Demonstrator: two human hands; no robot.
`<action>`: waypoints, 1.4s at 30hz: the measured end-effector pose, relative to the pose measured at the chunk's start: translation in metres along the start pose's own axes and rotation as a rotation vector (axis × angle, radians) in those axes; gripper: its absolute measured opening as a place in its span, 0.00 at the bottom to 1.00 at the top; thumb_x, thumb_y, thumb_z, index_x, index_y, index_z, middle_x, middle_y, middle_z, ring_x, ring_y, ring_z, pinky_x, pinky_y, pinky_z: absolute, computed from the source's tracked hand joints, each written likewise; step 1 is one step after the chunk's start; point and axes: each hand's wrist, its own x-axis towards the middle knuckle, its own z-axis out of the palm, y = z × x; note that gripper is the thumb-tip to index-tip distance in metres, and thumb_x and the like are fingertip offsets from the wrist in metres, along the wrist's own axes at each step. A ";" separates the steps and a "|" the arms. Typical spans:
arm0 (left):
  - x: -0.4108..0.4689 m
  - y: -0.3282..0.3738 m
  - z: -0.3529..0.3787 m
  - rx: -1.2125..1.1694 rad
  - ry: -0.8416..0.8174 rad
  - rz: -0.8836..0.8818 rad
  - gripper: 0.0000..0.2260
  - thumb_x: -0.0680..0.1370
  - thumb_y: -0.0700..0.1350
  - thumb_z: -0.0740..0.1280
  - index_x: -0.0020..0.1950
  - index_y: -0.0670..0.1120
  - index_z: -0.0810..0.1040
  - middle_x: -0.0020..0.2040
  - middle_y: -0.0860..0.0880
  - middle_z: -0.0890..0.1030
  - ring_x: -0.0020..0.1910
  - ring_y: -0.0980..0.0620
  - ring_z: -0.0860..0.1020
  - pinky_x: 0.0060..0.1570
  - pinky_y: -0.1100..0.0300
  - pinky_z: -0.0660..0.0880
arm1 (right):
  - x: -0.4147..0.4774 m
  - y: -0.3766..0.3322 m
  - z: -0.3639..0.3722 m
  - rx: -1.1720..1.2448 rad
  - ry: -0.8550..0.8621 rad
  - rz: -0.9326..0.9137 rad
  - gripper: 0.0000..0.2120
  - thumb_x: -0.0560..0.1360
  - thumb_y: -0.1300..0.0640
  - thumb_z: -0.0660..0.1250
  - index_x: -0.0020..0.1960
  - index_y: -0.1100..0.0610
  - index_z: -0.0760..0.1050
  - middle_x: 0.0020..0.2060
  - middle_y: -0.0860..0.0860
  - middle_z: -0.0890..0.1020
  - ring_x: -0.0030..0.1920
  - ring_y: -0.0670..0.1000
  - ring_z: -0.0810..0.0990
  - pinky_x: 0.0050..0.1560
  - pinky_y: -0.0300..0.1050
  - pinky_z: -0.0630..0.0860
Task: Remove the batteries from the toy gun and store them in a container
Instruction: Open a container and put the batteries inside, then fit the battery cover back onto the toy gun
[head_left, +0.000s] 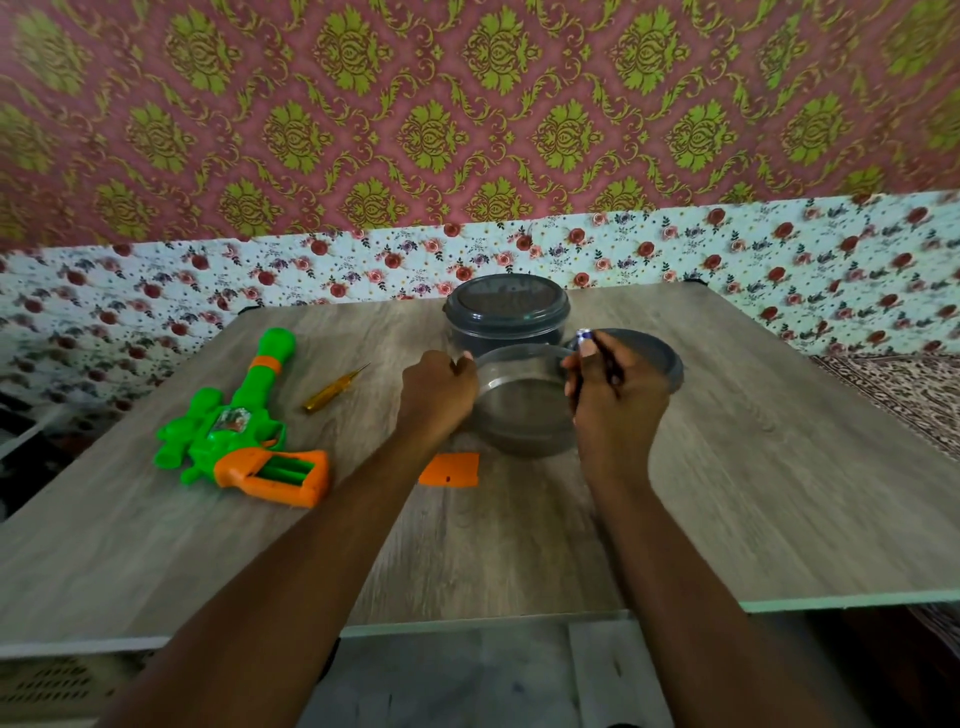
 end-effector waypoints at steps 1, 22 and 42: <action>0.000 0.000 -0.002 -0.009 0.006 0.004 0.21 0.85 0.55 0.62 0.48 0.39 0.80 0.40 0.43 0.81 0.42 0.44 0.82 0.33 0.56 0.71 | -0.003 0.002 0.002 -0.052 -0.048 -0.064 0.08 0.83 0.56 0.67 0.56 0.57 0.84 0.38 0.50 0.86 0.34 0.45 0.81 0.34 0.40 0.78; -0.068 -0.118 -0.169 0.172 0.519 -0.206 0.22 0.73 0.49 0.75 0.64 0.44 0.75 0.66 0.38 0.69 0.68 0.34 0.70 0.66 0.40 0.70 | -0.115 -0.016 0.114 -0.105 -0.715 0.041 0.09 0.77 0.61 0.73 0.41 0.49 0.82 0.33 0.47 0.84 0.28 0.40 0.78 0.33 0.37 0.73; -0.054 -0.104 -0.158 -0.285 0.591 -0.402 0.44 0.64 0.44 0.86 0.71 0.36 0.65 0.68 0.35 0.75 0.65 0.36 0.77 0.58 0.50 0.78 | -0.125 -0.006 0.142 -0.170 -0.712 -0.055 0.05 0.74 0.56 0.78 0.45 0.56 0.83 0.39 0.46 0.85 0.41 0.42 0.83 0.42 0.31 0.76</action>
